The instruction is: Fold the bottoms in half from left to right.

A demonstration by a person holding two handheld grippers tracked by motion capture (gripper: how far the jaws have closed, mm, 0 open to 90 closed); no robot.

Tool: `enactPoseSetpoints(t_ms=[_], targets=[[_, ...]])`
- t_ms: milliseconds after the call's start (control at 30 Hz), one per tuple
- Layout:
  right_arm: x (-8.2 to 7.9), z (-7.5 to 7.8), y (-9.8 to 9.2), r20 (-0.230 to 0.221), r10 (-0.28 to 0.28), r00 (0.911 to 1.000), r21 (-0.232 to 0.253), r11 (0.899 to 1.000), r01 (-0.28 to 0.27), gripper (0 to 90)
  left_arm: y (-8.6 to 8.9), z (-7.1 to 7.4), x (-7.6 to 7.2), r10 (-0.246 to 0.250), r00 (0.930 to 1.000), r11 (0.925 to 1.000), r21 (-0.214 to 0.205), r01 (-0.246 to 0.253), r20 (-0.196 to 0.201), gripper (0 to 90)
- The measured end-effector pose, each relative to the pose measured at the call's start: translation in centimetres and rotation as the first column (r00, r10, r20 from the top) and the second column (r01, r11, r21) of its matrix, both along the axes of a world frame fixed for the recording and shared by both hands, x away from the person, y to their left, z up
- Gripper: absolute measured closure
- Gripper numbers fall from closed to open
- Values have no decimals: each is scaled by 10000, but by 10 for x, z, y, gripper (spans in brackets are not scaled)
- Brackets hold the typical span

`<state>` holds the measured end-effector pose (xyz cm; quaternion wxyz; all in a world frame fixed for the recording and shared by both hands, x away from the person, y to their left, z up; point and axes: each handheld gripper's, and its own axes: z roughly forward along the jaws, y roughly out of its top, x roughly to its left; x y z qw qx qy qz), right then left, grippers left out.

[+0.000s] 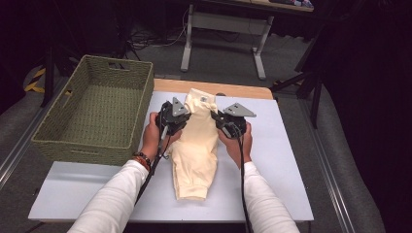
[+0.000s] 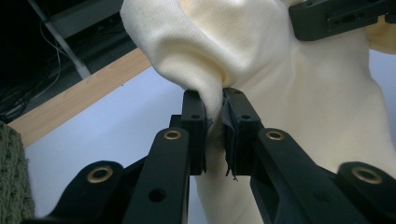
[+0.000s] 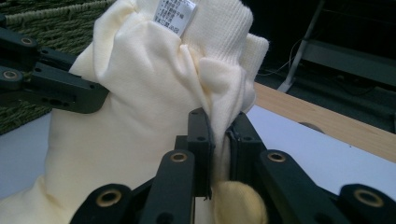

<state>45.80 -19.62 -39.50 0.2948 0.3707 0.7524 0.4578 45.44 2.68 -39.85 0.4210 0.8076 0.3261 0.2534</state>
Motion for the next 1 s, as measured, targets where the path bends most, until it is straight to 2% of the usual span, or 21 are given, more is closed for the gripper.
enactPoseSetpoints(t_ms=[133, 267, 400, 567, 700, 867, 1000], targets=[[-12, 0, 1, 150, 135, 9998, -11, 9999, -135, 808, -2, 0, -14, 17, 9997, 9995, 326, -25, 255, 800], [-26, 0, -1, 252, 322, 9992, 201, 9993, -327, 807, -1, 0, -29, -87, 9989, 9996, 266, 75, 465, 802], [-39, -1, -1, 420, 593, 9974, 155, 9981, -600, 805, 2, -4, -42, -289, 9979, 9995, 172, 279, 583, 804], [-54, -6, -1, 535, 955, 9940, 91, 9953, -961, 802, 3, -10, -56, -604, 9951, 9975, 423, 572, 789, 806], [-62, -12, 0, 507, 1186, 9916, 39, 9929, -1190, 800, 5, -15, -63, -823, 9943, 9961, 362, 800, 680, 806], [-74, -18, -2, 397, 1502, 9879, 97, 9885, -1507, 794, 10, -22, -74, -981, 9915, 9950, 255, 962, 860, 802], [-82, -22, -6, 358, 1690, 9850, 125, 9854, -1695, 790, 13, -26, -83, -1168, 9877, 9929, 355, 1137, 1041, 802]])
